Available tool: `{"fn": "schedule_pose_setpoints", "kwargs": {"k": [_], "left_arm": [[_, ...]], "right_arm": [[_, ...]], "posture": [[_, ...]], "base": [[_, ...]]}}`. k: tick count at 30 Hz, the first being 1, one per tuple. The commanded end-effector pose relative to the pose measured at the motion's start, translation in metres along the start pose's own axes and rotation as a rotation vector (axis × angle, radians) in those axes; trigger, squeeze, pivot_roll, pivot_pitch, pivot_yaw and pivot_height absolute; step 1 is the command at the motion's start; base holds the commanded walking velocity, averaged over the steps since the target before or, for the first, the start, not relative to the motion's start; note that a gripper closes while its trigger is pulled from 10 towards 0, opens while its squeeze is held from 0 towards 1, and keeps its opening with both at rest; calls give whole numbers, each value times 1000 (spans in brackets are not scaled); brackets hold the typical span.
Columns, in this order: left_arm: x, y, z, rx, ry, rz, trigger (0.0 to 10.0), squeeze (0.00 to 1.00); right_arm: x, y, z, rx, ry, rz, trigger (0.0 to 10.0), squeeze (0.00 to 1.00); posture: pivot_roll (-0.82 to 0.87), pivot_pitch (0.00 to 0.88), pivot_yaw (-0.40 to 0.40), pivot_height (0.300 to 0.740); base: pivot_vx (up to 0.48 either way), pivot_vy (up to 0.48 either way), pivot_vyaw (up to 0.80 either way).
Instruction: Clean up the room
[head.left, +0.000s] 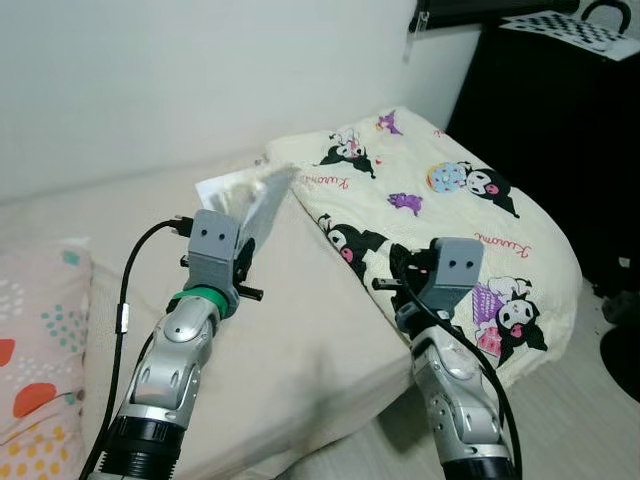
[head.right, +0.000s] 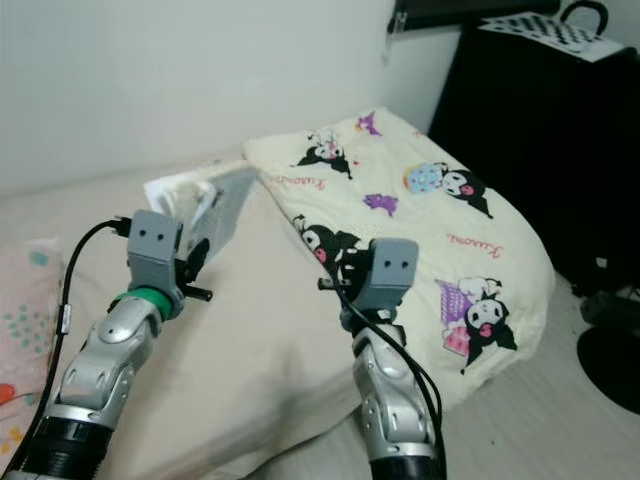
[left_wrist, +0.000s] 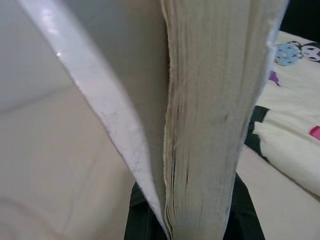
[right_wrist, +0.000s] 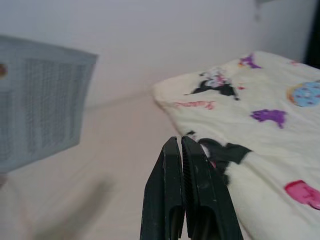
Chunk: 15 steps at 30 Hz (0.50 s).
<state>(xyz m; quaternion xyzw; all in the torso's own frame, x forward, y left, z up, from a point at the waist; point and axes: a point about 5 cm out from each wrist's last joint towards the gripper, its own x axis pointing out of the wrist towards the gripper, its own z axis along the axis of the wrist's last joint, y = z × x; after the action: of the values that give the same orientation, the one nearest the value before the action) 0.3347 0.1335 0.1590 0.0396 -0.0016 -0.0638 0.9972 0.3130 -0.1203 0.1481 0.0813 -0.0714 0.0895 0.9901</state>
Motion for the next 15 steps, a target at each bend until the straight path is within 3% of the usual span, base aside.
{"fn": "schedule_pose_setpoints", "kwargs": {"k": [1, 2, 3, 6, 7, 9, 10, 12, 13, 14, 15], "left_arm": [[-1, 1, 3, 18, -23, 6, 10000, 0], [-3, 4, -4, 162, -7, -3, 10000, 0], [-3, 4, -4, 162, -7, -3, 10000, 0], [-10, 16, -27, 602, 47, -61, 10000, 0], [-10, 16, -27, 602, 47, -61, 10000, 0], [-16, 29, -43, 843, 83, -96, 10000, 0], [-16, 29, -43, 843, 83, -96, 10000, 0], [-23, 42, -58, 980, 120, -111, 10000, 0], [-23, 42, -58, 980, 120, -111, 10000, 0], [-34, 56, -81, 1131, 147, -121, 10000, 0], [-38, 60, -88, 1176, 148, -123, 10000, 0]], "right_arm": [[-2, 3, -3, 8, 18, 19, 10000, 0], [-3, 5, -6, 2, 28, 27, 10000, 0], [-3, 5, -6, 2, 28, 27, 10000, 0], [-5, 5, -12, -7, 53, 31, 10000, 0], [-5, 5, -12, -7, 53, 31, 10000, 0], [-7, 3, -16, -9, 69, 28, 10000, 0], [-7, 3, -16, -9, 69, 28, 10000, 0], [-8, 2, -19, -13, 80, 28, 10000, 0], [-8, 2, -19, -13, 80, 28, 10000, 0], [-9, 1, -22, -15, 95, 31, 10000, 0], [-9, 1, -23, -16, 100, 33, 10000, 0]], "posture": [[-50, 47, 46, 707], [-48, 47, 44, 707], [-48, 47, 44, 707], [-48, 48, 44, 707], [-48, 48, 44, 707], [-48, 48, 44, 707], [-48, 48, 44, 707], [-48, 48, 44, 707], [-48, 48, 44, 707], [-23, 55, 20, 702], [-23, 55, 20, 697]], "base": [[0, 0, 0], [0, 0, 0], [0, 0, 0], [0, 0, 0], [0, 0, 0], [0, 0, 0], [0, 0, 0], [0, 0, 0], [0, 0, 0], [0, 0, 0], [0, 0, 0]]}}
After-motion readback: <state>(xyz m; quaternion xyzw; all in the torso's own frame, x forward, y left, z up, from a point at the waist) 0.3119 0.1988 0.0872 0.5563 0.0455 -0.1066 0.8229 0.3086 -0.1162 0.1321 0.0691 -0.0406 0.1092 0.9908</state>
